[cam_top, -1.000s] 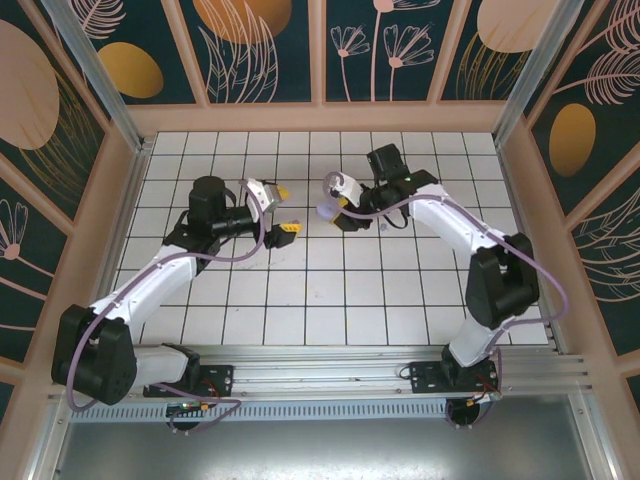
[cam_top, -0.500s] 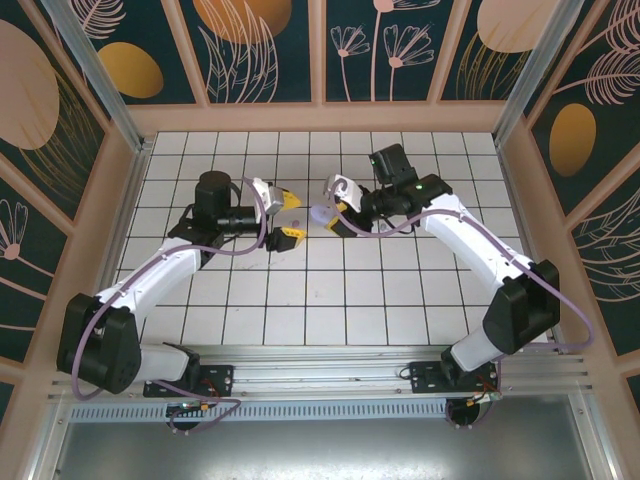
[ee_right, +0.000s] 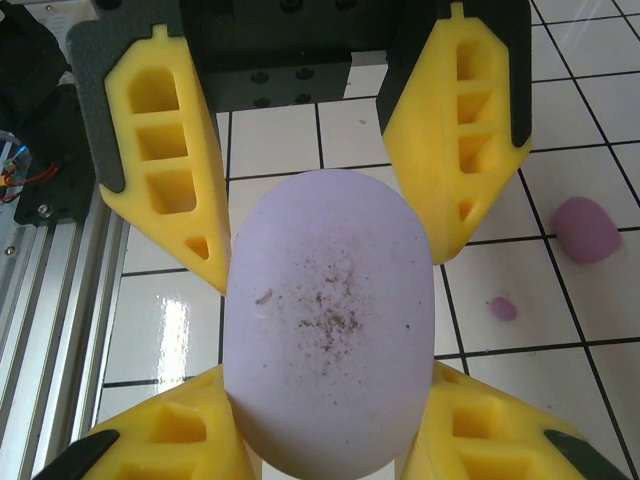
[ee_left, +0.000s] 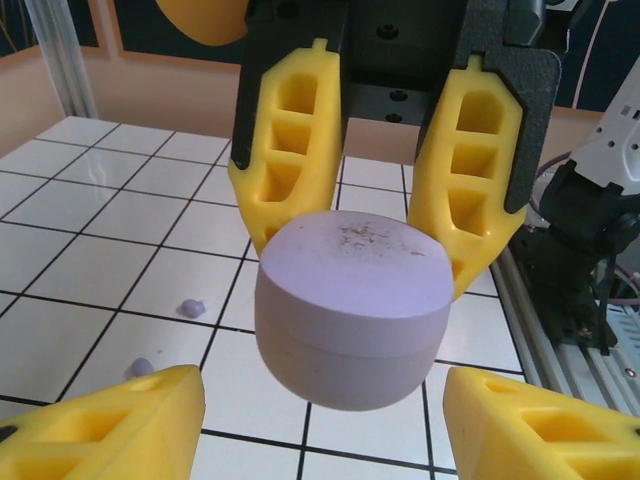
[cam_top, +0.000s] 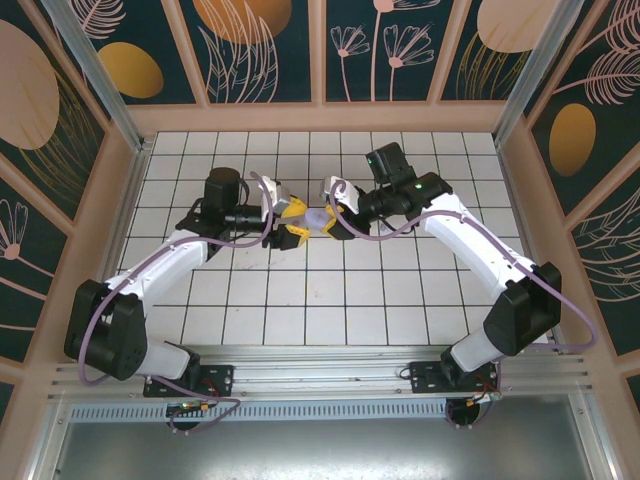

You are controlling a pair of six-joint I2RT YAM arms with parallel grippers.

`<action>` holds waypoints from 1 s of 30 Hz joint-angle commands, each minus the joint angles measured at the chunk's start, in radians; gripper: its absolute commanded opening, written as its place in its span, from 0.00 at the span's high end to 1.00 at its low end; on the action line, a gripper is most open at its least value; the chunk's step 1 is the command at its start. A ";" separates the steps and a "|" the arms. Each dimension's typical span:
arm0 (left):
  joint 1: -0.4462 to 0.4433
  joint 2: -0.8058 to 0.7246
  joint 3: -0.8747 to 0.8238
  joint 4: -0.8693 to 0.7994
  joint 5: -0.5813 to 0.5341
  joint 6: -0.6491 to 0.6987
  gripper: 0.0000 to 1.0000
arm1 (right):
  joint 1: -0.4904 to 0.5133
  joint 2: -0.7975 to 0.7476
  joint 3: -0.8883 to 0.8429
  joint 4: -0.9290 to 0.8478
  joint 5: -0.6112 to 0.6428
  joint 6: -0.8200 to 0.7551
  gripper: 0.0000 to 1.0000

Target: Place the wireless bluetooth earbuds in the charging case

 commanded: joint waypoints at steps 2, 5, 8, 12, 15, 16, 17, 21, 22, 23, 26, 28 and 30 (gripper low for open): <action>-0.012 0.017 0.057 -0.012 0.059 -0.018 0.40 | 0.007 -0.027 0.025 -0.021 -0.049 -0.028 0.82; -0.020 0.018 0.061 -0.007 0.064 -0.026 0.40 | 0.006 -0.027 0.020 -0.020 -0.048 -0.030 0.82; -0.022 0.015 0.059 0.017 0.063 -0.040 0.37 | 0.007 -0.025 0.017 -0.020 -0.058 -0.030 0.82; -0.023 0.021 0.064 0.017 0.063 -0.047 0.42 | 0.006 -0.026 0.019 -0.018 -0.065 -0.025 0.82; -0.023 0.027 0.064 0.011 0.064 -0.044 0.48 | 0.006 -0.028 0.021 -0.018 -0.068 -0.025 0.82; -0.022 0.028 0.065 0.011 0.064 -0.045 0.51 | 0.006 -0.029 0.020 -0.019 -0.070 -0.025 0.82; -0.023 0.027 0.065 0.010 0.064 -0.044 0.53 | 0.007 -0.029 0.023 -0.019 -0.070 -0.025 0.82; -0.023 0.024 0.064 0.010 0.065 -0.047 0.62 | 0.006 -0.028 0.020 -0.023 -0.071 -0.025 0.82; -0.022 0.022 0.066 0.011 0.065 -0.049 0.65 | 0.006 -0.028 0.019 -0.020 -0.072 -0.024 0.81; -0.022 0.020 0.064 0.011 0.066 -0.049 0.68 | 0.006 -0.029 0.018 -0.016 -0.074 -0.020 0.79; -0.022 0.014 0.061 0.012 0.063 -0.051 0.73 | 0.004 -0.037 0.008 0.019 -0.075 0.013 0.69; -0.023 0.009 0.055 0.024 0.059 -0.064 0.78 | 0.002 -0.046 -0.006 0.057 -0.078 0.043 0.57; -0.022 0.003 0.041 0.062 0.052 -0.103 0.82 | -0.003 -0.066 -0.027 0.110 -0.078 0.084 0.49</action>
